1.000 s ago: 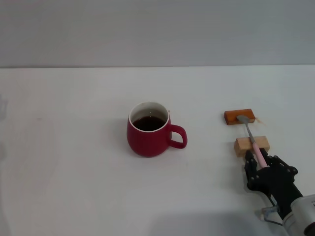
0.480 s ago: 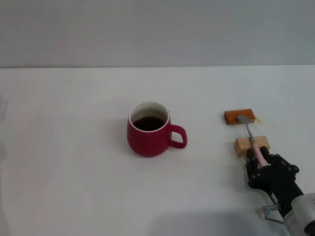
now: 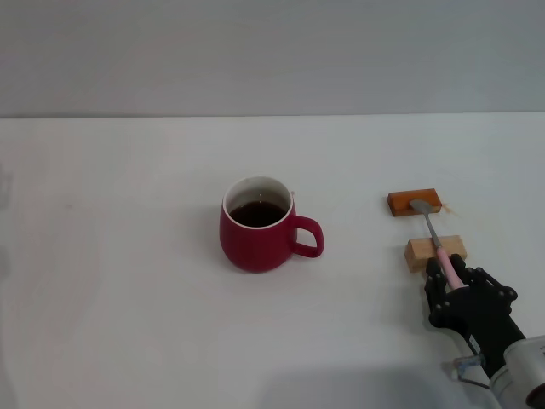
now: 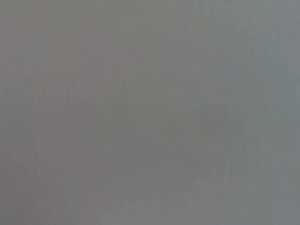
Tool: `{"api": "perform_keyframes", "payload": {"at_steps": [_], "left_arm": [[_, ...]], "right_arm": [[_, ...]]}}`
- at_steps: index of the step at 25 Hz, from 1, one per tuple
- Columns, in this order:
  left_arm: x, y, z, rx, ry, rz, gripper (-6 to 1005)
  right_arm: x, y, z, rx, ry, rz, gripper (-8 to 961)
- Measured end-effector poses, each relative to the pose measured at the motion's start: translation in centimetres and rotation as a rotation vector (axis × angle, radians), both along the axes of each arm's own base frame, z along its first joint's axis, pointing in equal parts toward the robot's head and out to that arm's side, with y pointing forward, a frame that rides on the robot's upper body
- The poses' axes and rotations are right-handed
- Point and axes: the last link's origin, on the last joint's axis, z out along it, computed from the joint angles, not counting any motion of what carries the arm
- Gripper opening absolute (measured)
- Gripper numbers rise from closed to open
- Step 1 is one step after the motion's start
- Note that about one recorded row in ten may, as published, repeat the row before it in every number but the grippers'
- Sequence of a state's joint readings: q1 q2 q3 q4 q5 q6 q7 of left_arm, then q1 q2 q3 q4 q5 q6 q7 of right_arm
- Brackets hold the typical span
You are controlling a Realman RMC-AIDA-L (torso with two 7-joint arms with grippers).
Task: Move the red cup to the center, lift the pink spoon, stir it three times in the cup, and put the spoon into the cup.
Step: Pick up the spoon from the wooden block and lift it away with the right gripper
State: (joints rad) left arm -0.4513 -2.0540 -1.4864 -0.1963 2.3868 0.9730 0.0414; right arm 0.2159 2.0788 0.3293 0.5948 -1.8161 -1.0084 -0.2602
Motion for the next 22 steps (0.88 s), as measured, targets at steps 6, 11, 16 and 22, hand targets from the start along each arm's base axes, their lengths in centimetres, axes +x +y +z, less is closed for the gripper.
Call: {"api": "perform_keyframes", "payload": {"at_steps": [6, 11, 16, 22], "left_arm": [[-0.11, -0.06, 0.03, -0.001, 0.001, 0.003, 844], [-0.18, -0.13, 0.05, -0.001, 0.001, 0.005, 844], [-0.26, -0.22, 0.08, 0.001, 0.001, 0.007, 844], [-0.26, -0.22, 0.10, 0.002, 0.001, 0.007, 844]], "right_arm": [[-0.09, -0.13, -0.08, -0.002, -0.001, 0.005, 245], [-0.08, -0.14, -0.06, 0.000, -0.001, 0.004, 242], [-0.07, -0.10, -0.02, 0.003, -0.008, 0.005, 243], [-0.14, -0.07, -0.05, 0.006, -0.021, 0.008, 221]]}}
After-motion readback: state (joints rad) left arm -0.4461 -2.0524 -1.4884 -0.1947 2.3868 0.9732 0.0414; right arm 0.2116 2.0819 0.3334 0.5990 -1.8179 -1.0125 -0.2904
